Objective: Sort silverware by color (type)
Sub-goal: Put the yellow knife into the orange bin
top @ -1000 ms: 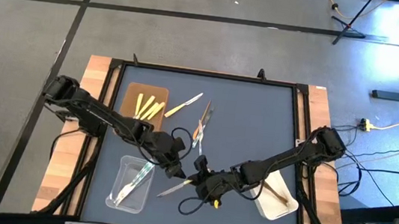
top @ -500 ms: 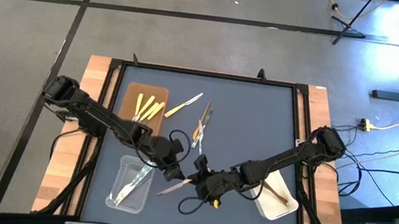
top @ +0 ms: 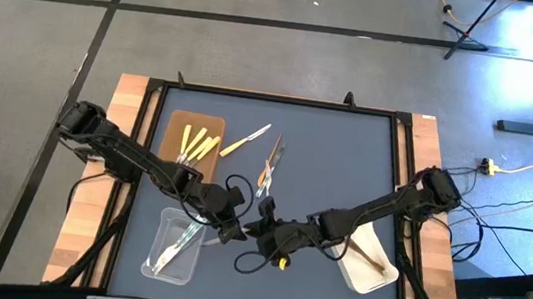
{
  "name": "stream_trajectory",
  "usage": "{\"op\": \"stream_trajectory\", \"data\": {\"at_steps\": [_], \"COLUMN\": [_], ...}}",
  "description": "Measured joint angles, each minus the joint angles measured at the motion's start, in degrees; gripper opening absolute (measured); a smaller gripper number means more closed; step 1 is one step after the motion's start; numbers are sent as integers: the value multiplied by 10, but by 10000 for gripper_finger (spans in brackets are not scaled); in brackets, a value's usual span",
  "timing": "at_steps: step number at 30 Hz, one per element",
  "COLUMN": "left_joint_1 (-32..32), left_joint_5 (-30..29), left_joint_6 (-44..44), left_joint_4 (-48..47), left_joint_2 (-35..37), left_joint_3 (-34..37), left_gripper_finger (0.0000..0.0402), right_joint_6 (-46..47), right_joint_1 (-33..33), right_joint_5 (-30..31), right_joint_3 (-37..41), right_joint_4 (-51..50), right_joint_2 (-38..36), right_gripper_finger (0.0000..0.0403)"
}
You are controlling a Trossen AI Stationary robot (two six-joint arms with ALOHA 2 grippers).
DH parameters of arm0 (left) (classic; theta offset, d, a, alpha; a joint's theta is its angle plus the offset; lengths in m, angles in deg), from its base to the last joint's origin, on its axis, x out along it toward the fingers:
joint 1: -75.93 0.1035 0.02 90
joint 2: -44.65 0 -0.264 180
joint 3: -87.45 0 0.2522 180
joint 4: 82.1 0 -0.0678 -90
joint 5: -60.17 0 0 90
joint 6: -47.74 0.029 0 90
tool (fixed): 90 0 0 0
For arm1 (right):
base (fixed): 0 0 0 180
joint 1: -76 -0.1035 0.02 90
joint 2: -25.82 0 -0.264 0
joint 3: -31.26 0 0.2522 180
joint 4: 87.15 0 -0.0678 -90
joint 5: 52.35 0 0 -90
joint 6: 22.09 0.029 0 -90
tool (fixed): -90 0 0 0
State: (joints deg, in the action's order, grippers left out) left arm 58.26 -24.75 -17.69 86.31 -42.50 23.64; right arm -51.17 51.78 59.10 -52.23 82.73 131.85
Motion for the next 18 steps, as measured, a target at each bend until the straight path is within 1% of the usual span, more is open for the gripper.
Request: {"op": "stream_trajectory", "data": {"at_steps": [12, 15, 18], "left_joint_1": [3, 3, 3], "left_joint_5": [-1, -1, -1], "left_joint_6": [0, -1, -1], "left_joint_4": [0, 0, 0], "left_joint_2": [0, 0, 0], "left_joint_3": [0, 0, 0], "left_gripper_finger": [178, 170, 153], "right_joint_6": [0, 0, 0], "right_joint_1": [3, 2, 3], "right_joint_5": [0, 0, 0], "right_joint_3": [0, 0, 0], "right_joint_4": [0, 0, 0], "right_joint_2": [0, 0, 0], "right_gripper_finger": [34, 34, 34]}}
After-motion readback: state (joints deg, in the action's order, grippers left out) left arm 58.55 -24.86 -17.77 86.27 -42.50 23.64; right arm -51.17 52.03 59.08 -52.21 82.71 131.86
